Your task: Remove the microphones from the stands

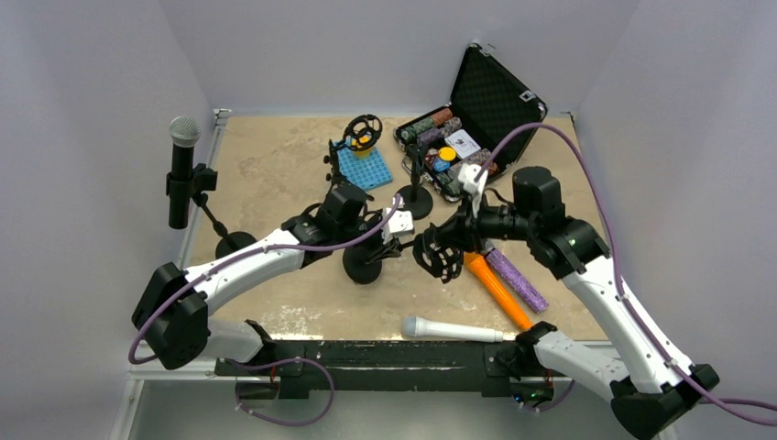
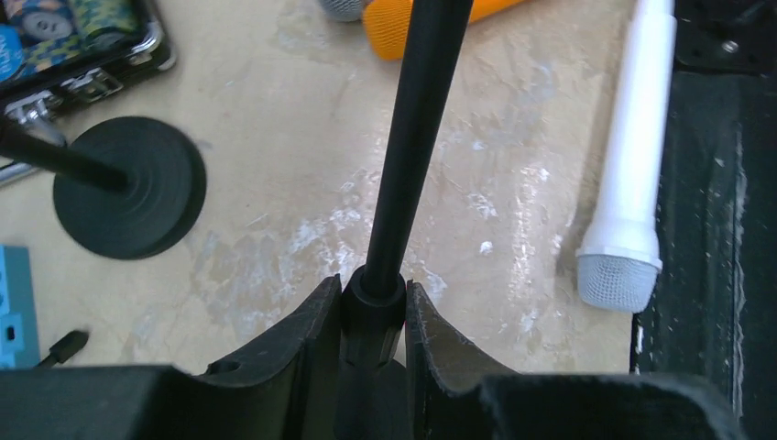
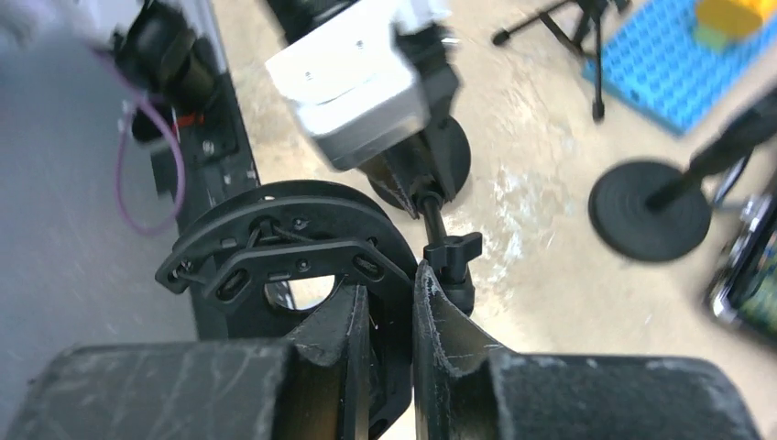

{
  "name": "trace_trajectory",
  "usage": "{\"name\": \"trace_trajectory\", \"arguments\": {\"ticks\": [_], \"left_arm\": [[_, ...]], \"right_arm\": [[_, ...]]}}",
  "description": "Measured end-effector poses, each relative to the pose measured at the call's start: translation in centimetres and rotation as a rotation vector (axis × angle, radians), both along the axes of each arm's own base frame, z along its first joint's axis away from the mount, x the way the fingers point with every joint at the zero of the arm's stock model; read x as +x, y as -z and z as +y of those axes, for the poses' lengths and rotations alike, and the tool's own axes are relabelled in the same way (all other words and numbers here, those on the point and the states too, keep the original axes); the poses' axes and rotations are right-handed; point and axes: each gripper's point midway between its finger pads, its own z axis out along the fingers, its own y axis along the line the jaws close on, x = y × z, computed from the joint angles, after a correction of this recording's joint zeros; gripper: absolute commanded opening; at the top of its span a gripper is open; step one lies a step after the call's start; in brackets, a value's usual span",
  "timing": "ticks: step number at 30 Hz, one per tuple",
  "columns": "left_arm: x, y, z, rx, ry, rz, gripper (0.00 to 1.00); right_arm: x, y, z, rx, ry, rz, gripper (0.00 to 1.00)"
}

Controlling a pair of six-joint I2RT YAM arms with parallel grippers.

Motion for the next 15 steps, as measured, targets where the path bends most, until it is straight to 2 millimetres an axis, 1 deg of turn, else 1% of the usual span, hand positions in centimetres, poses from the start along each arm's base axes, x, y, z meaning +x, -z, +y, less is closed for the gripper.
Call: {"name": "trace_trajectory", "arguments": {"ticks": [2,4,6,8,11,12,14,15], "left_arm": [[0.9,-0.1,0.0,-0.005,-0.072,-0.001,0.00],[1.3,0.1,0.2,-0.001,-0.125,0.012,0.00],[1.9,0.8,0.8,0.021,-0.179,0.018,0.00],[2.0,1.3,1.1,0.035,-0.201,0.013,0.00],[2.0,1.7,1.2,0.033,-0.208,0.009,0.01],[2.0,1.6,1.1,0.029,-0.207,0.008,0.15],[1.6,1.4,1.0,0.016,-0.193,0.016,0.53],[1.3,1.3,0.9,0.008,-0.180,0.026,0.70]], "right_arm": [[1.6,-0.1,-0.3,0.019,0.126,0.148,0.00],[3.1,0.2,-0.7,0.040,0.222,0.291,0.00],[4.5,1.2,-1.5,0.061,0.324,0.450,0.00],[5.3,2.2,-2.2,0.082,0.398,0.585,0.00],[6.2,2.6,-2.9,0.114,0.468,0.707,0.00],[6.3,2.7,-3.0,0.123,0.480,0.732,0.00],[6.2,2.5,-2.9,0.138,0.474,0.760,0.00],[6.1,2.3,-2.7,0.144,0.463,0.759,0.00]]}}
